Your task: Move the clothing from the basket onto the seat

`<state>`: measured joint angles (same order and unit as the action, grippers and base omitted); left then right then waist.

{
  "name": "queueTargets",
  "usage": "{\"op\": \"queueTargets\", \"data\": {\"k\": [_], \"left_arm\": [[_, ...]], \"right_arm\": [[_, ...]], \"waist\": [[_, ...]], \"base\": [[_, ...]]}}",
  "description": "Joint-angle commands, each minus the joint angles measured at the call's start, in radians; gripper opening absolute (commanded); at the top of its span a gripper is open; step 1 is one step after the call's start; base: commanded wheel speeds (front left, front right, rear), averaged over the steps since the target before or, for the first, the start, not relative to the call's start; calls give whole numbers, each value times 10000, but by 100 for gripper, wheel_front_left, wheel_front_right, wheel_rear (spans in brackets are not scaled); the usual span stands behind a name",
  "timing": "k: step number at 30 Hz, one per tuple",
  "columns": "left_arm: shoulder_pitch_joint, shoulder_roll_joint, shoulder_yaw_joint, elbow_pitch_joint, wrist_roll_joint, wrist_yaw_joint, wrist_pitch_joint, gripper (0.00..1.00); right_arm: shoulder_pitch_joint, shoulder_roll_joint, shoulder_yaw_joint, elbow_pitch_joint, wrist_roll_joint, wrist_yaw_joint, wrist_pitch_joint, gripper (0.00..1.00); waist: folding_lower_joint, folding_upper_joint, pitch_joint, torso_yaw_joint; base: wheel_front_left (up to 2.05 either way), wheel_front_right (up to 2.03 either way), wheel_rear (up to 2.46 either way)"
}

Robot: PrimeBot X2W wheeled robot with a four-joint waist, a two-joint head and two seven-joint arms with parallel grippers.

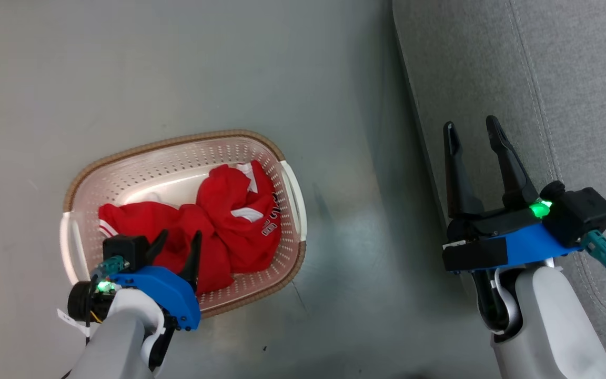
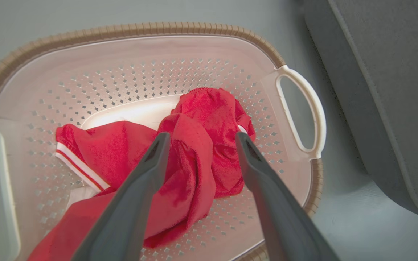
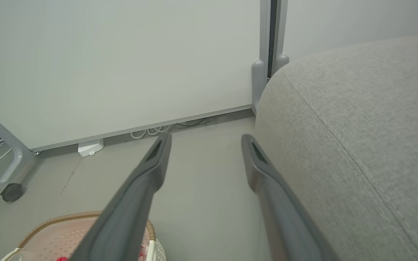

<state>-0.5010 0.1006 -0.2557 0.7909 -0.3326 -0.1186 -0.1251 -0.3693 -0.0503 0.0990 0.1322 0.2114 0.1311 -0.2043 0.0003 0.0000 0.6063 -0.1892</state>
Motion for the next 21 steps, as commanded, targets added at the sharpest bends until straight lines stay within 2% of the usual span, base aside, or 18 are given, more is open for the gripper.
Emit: {"op": "queueTargets", "data": {"k": [1,6,12,13,14,15,21], "left_arm": [[-366,162,2,362,-33,-55,52,100],[-1129,308,162,1450,-104,235,73,100],[-1668,403,175,2428,-162,332,161,100],[-1731,415,167,2575,-159,351,179,97],[-1786,423,154,2692,-161,361,150,19],[-1829,424,142,2785,-173,351,100,0],[-2011,326,55,3272,-259,261,-80,0]], "right_arm": [[-226,3,103,3,113,-5,-102,100],[-426,3,451,131,373,-7,-311,100],[-555,1,752,325,670,-7,-501,100],[-592,1,784,359,704,-7,-514,100],[-622,1,808,390,727,-7,-534,100],[-639,1,818,424,736,-7,-546,100],[-734,1,831,569,735,-7,-587,100]], "waist": [[-3,0,979,-697],[-3,0,1585,-1049],[-3,0,1924,-1251],[-3,0,1943,-1263],[-3,0,1952,-1272],[-3,0,1954,-1277],[-3,0,1869,-1219]], "base": [[0,0,0],[0,0,0],[0,0,0],[0,0,0],[0,0,0],[0,0,0],[0,0,0]]}}
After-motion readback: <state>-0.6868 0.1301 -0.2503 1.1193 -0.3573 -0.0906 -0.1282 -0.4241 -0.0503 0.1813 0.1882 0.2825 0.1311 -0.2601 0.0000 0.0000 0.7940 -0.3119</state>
